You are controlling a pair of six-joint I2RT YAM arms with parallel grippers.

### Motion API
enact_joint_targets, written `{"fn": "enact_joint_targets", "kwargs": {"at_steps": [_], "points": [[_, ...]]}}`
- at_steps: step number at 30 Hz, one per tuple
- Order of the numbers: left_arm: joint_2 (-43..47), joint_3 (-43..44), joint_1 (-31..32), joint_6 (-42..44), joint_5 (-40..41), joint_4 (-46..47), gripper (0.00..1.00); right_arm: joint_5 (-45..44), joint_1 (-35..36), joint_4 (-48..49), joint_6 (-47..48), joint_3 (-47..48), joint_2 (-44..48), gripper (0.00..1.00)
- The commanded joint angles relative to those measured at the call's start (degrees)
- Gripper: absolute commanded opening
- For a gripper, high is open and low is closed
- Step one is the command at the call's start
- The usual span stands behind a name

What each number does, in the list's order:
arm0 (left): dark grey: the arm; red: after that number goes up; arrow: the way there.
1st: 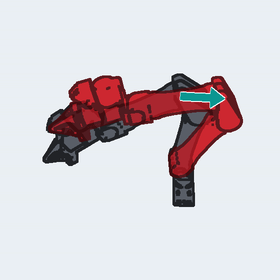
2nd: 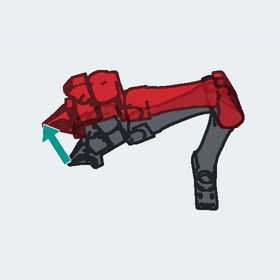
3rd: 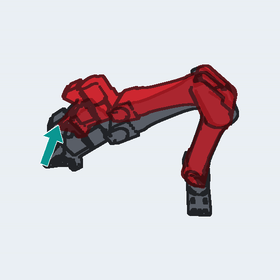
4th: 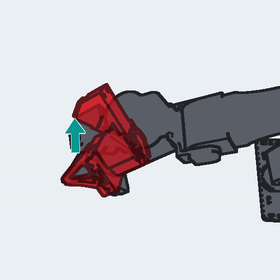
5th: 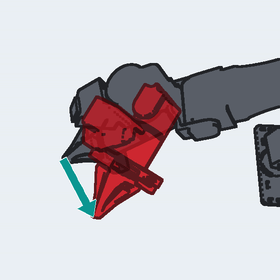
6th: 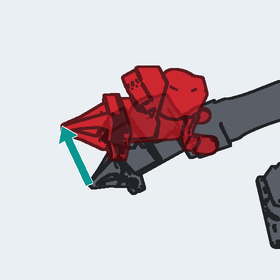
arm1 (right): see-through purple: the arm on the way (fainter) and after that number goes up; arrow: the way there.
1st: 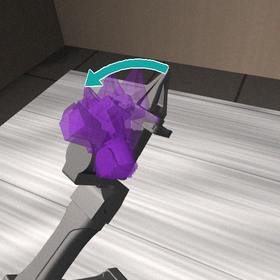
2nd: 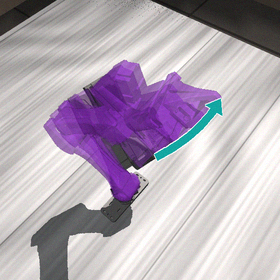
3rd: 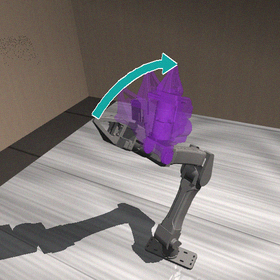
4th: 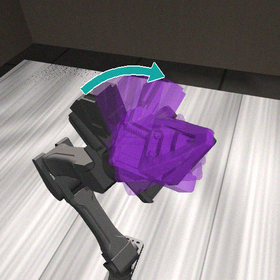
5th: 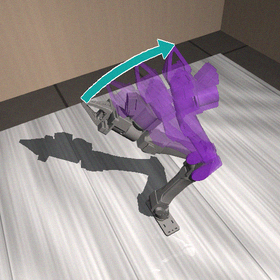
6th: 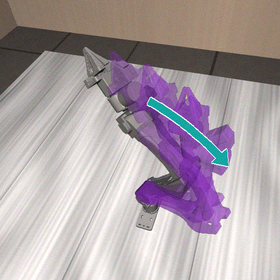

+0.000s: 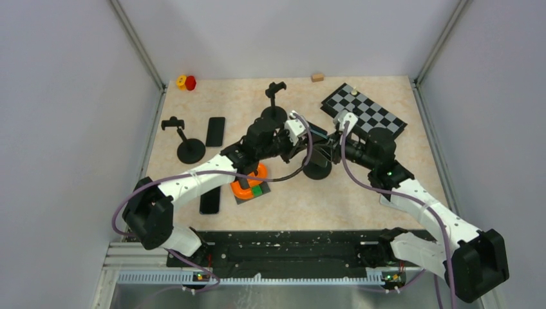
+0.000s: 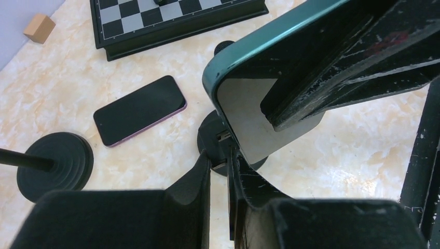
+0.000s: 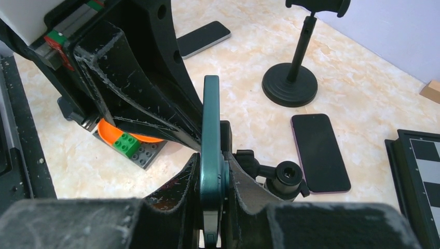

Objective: Place the phone on the phone stand
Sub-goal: Install the phone on the phone stand.

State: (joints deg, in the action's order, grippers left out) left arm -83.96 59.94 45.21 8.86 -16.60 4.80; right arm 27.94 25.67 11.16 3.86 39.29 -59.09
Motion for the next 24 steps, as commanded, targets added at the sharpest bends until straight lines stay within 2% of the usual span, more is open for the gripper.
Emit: {"fn": "enact_joint_targets", "kwargs": {"at_steps": [1, 8, 16, 18, 20, 24], "points": [[2.0, -1.4, 5.1, -3.2, -21.0, -4.4, 0.0, -14.0, -3.6, 4.3, 6.1, -0.7, -2.6, 0.0], [1.4, -1.0, 5.2, -4.7, -20.3, -4.1, 0.0, -13.0, -3.7, 4.3, 4.9, 0.4, -3.1, 0.0], [1.3, -0.8, 5.2, -5.4, -18.0, -3.9, 0.0, -6.9, -4.1, 5.8, 3.1, -0.1, -3.3, 0.0], [1.6, -0.6, 5.1, -5.4, -16.9, -3.9, 0.05, -5.3, -4.7, 6.4, 2.5, -0.5, -3.1, 0.0], [1.9, -0.3, 4.9, -5.5, -16.0, -3.9, 0.11, -4.0, -5.1, 6.9, 1.7, -0.9, -2.8, 0.09], [3.1, 0.5, 3.6, -5.7, -14.8, -4.3, 0.27, -0.7, -6.2, 6.7, 0.9, -0.9, -1.7, 0.33]]}}
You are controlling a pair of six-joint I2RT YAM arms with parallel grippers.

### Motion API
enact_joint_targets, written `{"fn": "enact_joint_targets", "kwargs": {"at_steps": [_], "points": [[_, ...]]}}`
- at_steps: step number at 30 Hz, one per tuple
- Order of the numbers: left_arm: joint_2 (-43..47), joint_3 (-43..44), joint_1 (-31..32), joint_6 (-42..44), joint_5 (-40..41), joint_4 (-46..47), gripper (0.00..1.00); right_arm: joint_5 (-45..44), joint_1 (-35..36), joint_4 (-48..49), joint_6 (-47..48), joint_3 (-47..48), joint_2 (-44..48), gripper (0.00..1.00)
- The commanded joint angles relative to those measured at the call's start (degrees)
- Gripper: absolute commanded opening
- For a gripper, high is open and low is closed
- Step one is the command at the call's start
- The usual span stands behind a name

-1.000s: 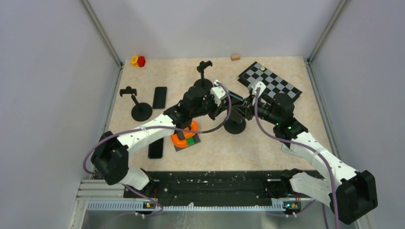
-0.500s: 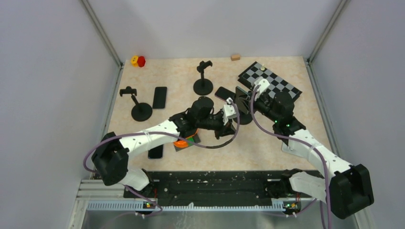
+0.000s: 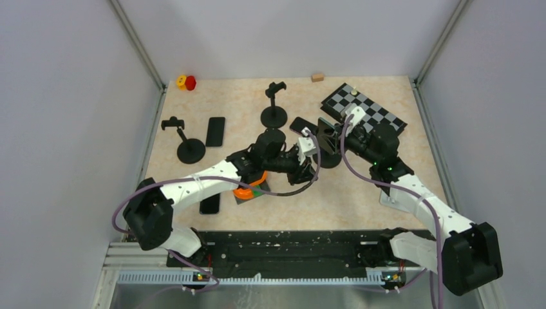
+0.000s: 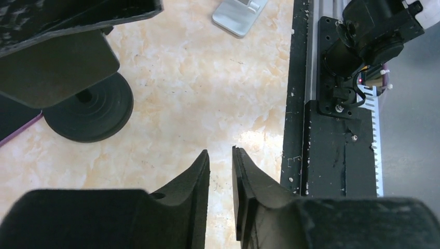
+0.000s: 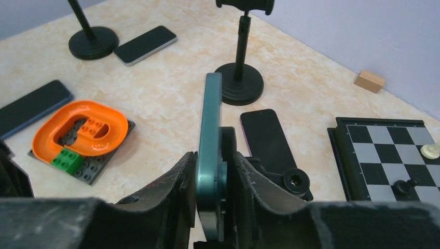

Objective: Place the phone on the phone stand
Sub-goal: Install the phone on the phone stand.

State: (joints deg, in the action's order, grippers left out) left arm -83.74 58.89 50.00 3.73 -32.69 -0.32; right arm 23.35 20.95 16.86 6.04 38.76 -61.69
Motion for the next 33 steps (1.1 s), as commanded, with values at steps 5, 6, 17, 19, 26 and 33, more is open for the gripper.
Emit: {"fn": "enact_joint_targets", "kwargs": {"at_steps": [5, 6, 17, 19, 26, 33], "points": [[5.2, 2.5, -4.1, -0.7, 2.0, 0.6, 0.5, 8.1, -2.4, -2.3, -0.5, 1.1, 2.8, 0.61], [5.7, 2.7, -4.7, -0.6, 2.0, 0.6, 0.54, 8.8, -2.4, -3.2, -0.1, 1.4, 2.9, 0.61], [7.8, 3.0, -7.7, -0.3, 3.2, 0.6, 0.73, 8.0, -2.6, -11.5, 6.1, 2.6, 4.2, 0.67], [7.6, 3.0, -7.8, -0.4, 3.1, 0.6, 0.74, 7.7, -2.6, -12.3, 6.9, 2.5, 4.5, 0.69], [7.4, 2.8, -7.9, -0.1, 3.7, 0.6, 0.76, 5.0, -2.6, -13.8, 8.5, 2.0, 5.5, 0.69], [7.4, 2.6, -8.2, 0.1, 4.0, 0.6, 0.79, 3.4, -2.6, -14.3, 9.5, 1.5, 7.0, 0.67]]}}
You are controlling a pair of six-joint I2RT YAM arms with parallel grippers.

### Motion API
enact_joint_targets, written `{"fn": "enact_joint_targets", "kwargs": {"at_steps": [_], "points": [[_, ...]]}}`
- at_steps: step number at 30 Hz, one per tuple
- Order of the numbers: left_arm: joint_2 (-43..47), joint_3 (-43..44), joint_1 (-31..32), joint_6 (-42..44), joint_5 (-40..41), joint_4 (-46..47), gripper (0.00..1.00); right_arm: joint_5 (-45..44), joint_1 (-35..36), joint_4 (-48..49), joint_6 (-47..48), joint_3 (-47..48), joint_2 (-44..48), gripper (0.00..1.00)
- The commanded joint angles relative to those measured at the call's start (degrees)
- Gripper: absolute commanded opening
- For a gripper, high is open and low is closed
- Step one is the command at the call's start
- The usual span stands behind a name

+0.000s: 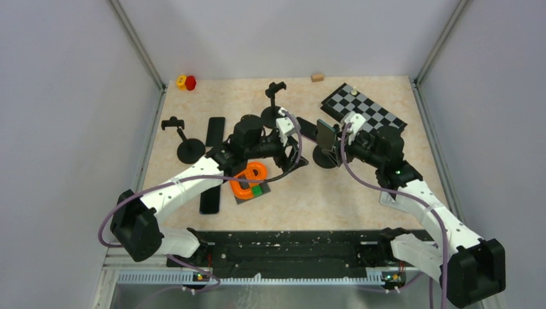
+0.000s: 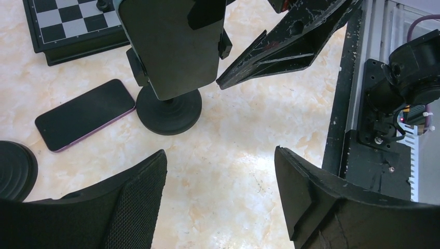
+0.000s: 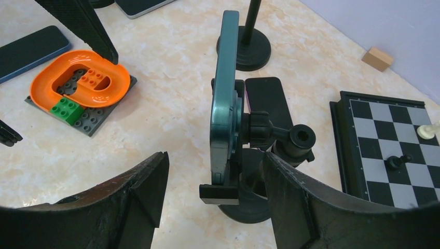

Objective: Place the phone on the phone stand
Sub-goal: Install the phone on the phone stand, then pick up the phone stand with the phone at the center of the board.

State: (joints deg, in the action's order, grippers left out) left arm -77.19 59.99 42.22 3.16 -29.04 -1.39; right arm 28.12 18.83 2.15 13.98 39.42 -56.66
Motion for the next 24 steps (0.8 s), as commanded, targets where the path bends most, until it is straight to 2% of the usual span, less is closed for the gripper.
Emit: {"fn": "enact_joint_targets", "kwargs": {"at_steps": [1, 7, 11, 16, 21, 22, 24], "points": [[0.8, 1.5, -0.4, 0.6, 0.4, 1.7, 0.8, -1.5, -0.5, 0.4, 1.8, 0.8, 1.7, 0.67], [0.8, 1.5, -0.5, 0.9, 0.6, 1.6, 0.82, -2.0, -0.5, 1.0, 1.7, 0.6, -1.5, 0.64], [0.8, 1.5, -0.6, 1.3, 0.9, 1.7, 0.83, -1.6, -0.5, 2.3, 1.5, 1.1, -3.0, 0.56], [0.7, 1.6, -1.2, 1.5, 1.4, 1.7, 0.84, -0.8, -0.5, 2.2, 1.4, 2.4, -4.4, 0.34], [1.0, 2.2, -2.8, 0.9, 2.4, 1.8, 0.88, 3.8, -0.6, 3.2, 2.1, 2.5, -4.7, 0.04], [1.2, 2.3, -3.3, 1.2, 2.4, 1.9, 0.89, 5.0, -0.7, 3.7, 2.2, 2.5, -4.8, 0.0], [1.7, 2.5, -4.0, 2.8, 2.0, 1.8, 0.92, 8.5, -0.9, 4.7, 2.4, 2.7, -5.4, 0.0]]}}
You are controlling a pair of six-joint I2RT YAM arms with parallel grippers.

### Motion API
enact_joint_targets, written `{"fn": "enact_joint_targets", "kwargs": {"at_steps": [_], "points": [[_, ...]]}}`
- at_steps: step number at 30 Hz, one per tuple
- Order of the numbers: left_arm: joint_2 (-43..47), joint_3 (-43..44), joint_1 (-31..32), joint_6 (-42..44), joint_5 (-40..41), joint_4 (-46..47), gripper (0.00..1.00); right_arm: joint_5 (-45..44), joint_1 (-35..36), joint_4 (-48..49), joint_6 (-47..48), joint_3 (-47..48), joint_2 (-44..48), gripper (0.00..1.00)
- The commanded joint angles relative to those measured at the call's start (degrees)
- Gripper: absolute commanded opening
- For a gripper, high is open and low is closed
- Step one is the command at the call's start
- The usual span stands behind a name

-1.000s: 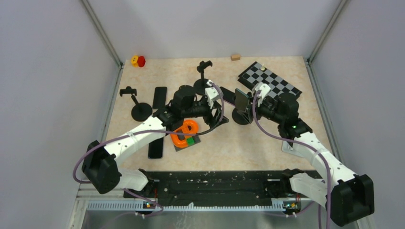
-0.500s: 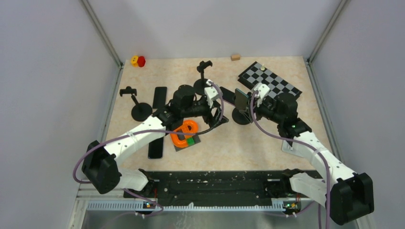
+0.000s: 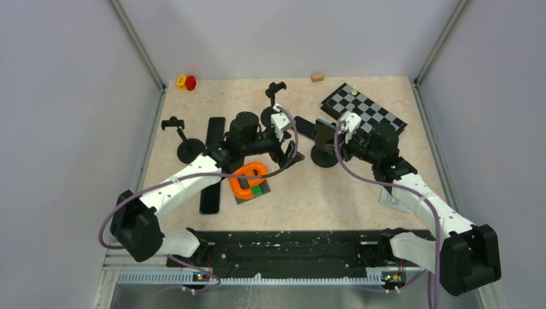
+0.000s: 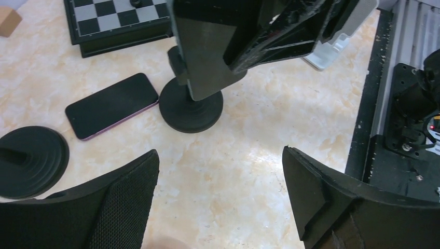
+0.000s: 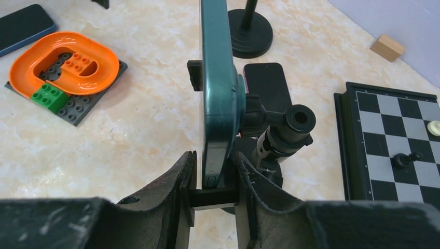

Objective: Place the phone on the phone stand
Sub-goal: Pick up the phone stand with the phone at the center of the board.

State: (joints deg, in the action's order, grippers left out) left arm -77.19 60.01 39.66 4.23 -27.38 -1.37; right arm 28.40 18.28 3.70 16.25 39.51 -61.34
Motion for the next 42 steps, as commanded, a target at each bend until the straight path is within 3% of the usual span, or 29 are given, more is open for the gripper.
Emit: {"fn": "enact_joint_targets", "kwargs": {"at_steps": [1, 9, 15, 20, 34, 42], "points": [[1.9, 2.7, -1.6, 2.8, 0.1, 1.7, 0.93, 10.4, -0.5, 3.5, 0.3, 2.9, -1.2, 0.0], [-1.5, 10.8, -1.8, 12.8, -9.4, -8.7, 0.95, 29.5, -0.8, 6.0, 1.1, 4.8, -7.1, 0.0], [-7.1, 19.1, -1.7, 17.9, -16.3, -16.0, 0.95, 33.1, -0.7, 4.8, 2.2, 5.4, -9.2, 0.0], [-11.0, 22.6, -1.1, 20.0, -18.4, -18.0, 0.88, 33.3, -0.7, 3.9, 3.3, 4.6, -8.5, 0.0], [-14.3, 22.4, 0.0, 16.8, -20.5, -15.8, 0.38, 32.1, -0.7, 1.4, 4.9, 4.0, -6.7, 0.33], [-13.4, 21.6, -0.1, 16.0, -19.5, -15.7, 0.08, 28.4, -0.8, -5.0, 7.7, 4.3, -1.1, 0.79]]}}
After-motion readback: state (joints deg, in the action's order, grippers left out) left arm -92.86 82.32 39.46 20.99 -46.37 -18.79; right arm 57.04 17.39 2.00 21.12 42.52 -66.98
